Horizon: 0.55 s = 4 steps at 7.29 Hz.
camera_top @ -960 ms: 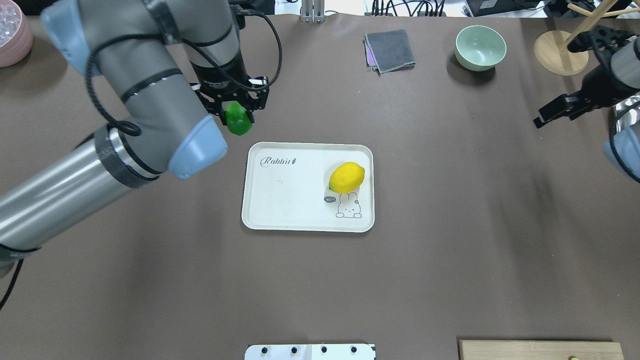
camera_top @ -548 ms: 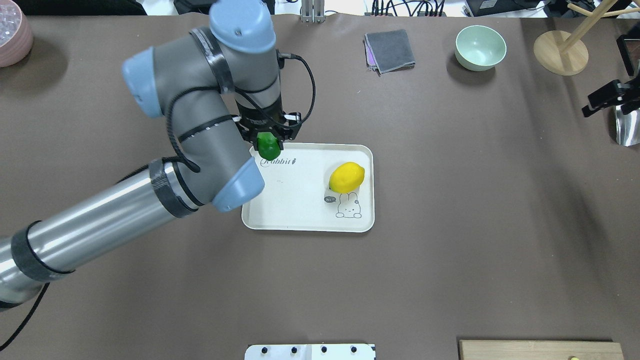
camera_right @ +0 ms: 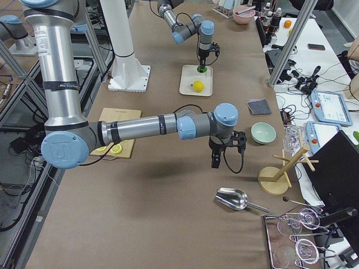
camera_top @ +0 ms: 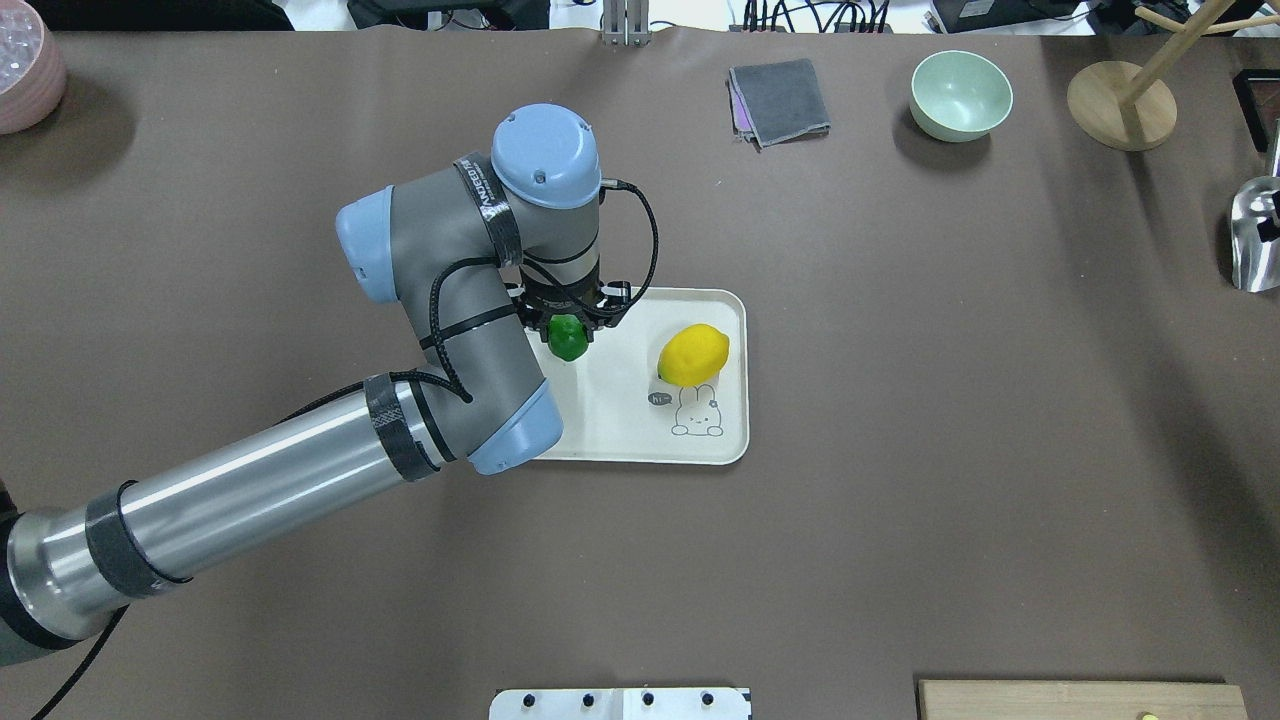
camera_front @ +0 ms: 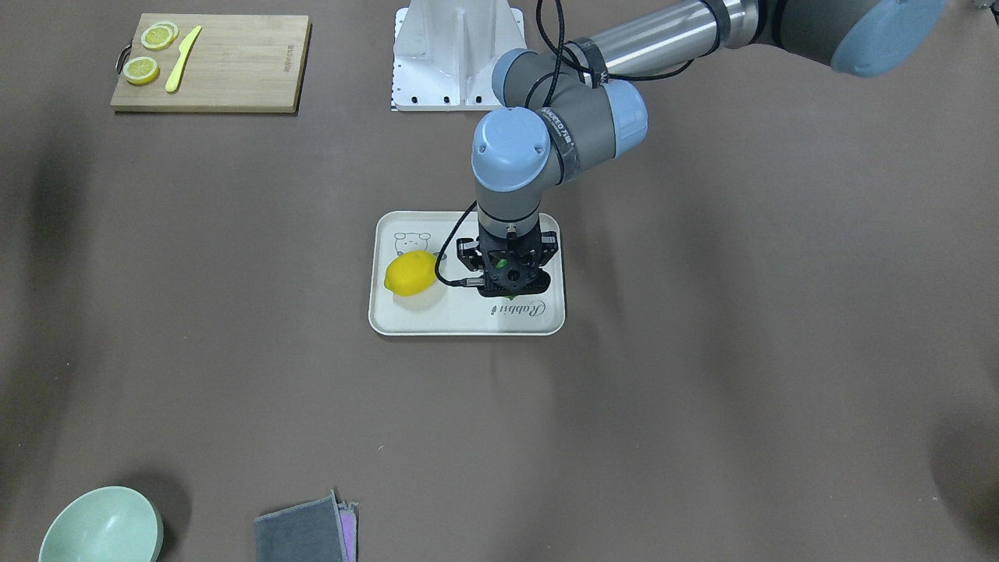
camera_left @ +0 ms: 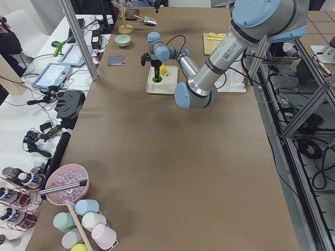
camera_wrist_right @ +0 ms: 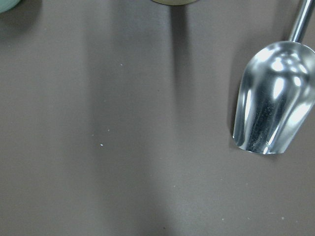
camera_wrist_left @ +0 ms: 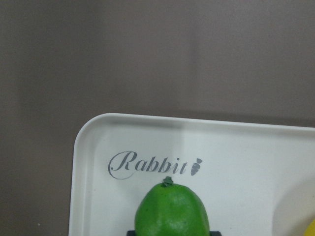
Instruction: Place all lemons on tray
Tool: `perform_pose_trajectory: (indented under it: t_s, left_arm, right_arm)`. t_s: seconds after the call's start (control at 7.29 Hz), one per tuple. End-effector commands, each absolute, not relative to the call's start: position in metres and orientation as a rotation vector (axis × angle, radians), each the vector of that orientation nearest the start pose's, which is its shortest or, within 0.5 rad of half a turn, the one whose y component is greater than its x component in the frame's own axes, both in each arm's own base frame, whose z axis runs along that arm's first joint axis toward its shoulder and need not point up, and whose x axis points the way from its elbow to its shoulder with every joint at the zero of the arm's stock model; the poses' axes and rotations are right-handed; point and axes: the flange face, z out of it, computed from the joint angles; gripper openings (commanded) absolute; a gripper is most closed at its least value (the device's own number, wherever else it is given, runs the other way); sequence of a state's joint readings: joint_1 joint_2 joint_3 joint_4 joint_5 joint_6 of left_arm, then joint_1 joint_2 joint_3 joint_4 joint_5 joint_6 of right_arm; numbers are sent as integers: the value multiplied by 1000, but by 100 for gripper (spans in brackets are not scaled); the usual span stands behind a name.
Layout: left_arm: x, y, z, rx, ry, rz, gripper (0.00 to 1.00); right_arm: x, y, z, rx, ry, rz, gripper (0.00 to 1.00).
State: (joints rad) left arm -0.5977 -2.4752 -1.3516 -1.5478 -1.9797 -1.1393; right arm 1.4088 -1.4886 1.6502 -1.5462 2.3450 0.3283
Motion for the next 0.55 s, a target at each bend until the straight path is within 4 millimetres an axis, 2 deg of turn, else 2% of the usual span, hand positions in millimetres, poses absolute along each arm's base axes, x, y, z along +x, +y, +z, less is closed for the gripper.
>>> perform_pose_trajectory:
  t_s: [0.0, 0.14, 0.27, 0.41]
  left_arm:
    - [598, -503, 197, -7, 762, -10, 77]
    - [600, -500, 200, 5, 770, -15, 97]
    - [597, -500, 197, 7, 772, -11, 97]
    - [573, -518, 190, 10, 782, -34, 97]
  right_arm:
    - [-5, -522, 592, -24, -783, 98, 99]
    - [1, -519, 594, -14, -778, 85, 99]
    - [13, -518, 597, -13, -773, 71, 99]
    - [23, -516, 600, -16, -769, 42, 99]
